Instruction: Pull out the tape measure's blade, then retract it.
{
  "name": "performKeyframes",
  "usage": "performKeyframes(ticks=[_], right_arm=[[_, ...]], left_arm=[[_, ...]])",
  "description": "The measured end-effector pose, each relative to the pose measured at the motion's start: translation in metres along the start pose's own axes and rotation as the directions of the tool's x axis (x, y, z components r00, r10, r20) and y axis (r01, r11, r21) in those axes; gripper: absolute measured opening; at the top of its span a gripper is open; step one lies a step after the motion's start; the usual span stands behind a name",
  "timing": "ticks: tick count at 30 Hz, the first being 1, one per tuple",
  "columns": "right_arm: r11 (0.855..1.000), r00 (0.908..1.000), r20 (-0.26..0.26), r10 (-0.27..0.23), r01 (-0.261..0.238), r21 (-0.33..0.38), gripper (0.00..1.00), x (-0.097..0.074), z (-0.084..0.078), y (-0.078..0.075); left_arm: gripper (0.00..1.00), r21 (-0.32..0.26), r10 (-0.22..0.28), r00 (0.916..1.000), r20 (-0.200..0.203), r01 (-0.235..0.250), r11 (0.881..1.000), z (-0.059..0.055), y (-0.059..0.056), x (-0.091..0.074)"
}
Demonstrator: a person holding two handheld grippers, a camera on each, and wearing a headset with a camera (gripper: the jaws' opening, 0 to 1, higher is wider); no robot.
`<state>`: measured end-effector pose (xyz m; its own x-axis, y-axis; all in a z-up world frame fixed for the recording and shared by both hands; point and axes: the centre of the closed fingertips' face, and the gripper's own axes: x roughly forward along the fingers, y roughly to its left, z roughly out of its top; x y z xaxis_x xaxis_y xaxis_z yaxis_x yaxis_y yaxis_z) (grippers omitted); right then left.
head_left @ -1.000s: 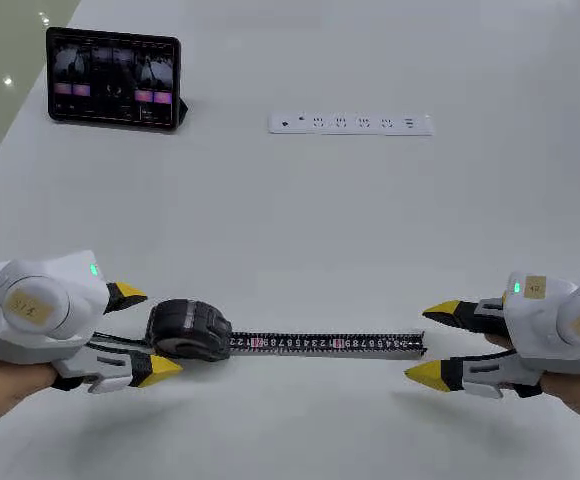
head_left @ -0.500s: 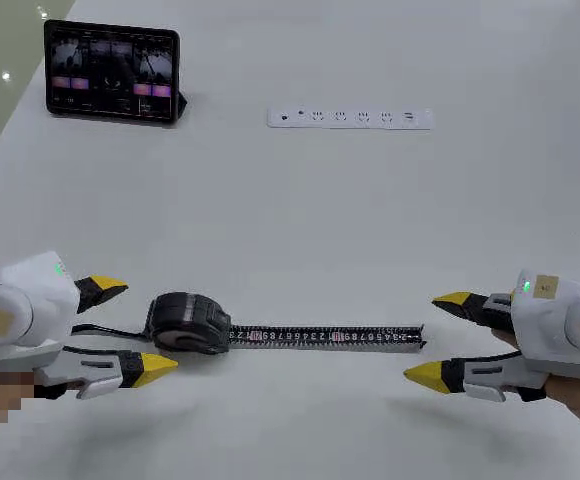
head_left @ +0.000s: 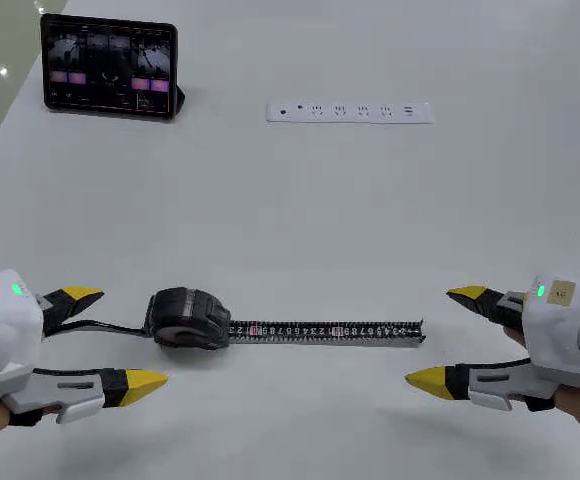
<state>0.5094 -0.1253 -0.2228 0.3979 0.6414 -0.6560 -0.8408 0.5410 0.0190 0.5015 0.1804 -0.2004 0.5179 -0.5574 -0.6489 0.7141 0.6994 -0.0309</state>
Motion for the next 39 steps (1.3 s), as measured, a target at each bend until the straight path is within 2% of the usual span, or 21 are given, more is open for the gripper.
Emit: performKeyframes(ticks=[10, 21, 30, 39], right_arm=[[1.000, 0.9999, -0.002, -0.017, 0.017, 0.012, 0.76, -0.006, -0.005, 0.005], [0.999, 0.9992, 0.005, -0.039, 0.039, 0.019, 0.77, -0.015, -0.005, 0.008], [0.998, 0.9984, 0.010, -0.055, 0.055, 0.034, 0.78, -0.017, -0.009, 0.015], [0.996, 0.9971, 0.019, -0.073, 0.072, 0.051, 0.78, -0.023, -0.016, 0.019]], left_arm=[[0.76, -0.029, 0.010, 0.9999, 0.011, -0.010, 1.000, -0.008, -0.007, -0.008], [0.77, -0.057, 0.022, 0.9991, 0.038, -0.019, 0.998, -0.009, -0.012, -0.015], [0.77, -0.085, 0.023, 0.9989, 0.040, -0.020, 0.996, -0.018, -0.018, -0.017], [0.77, -0.128, 0.039, 0.9982, 0.045, -0.033, 0.991, -0.028, -0.019, -0.024]])
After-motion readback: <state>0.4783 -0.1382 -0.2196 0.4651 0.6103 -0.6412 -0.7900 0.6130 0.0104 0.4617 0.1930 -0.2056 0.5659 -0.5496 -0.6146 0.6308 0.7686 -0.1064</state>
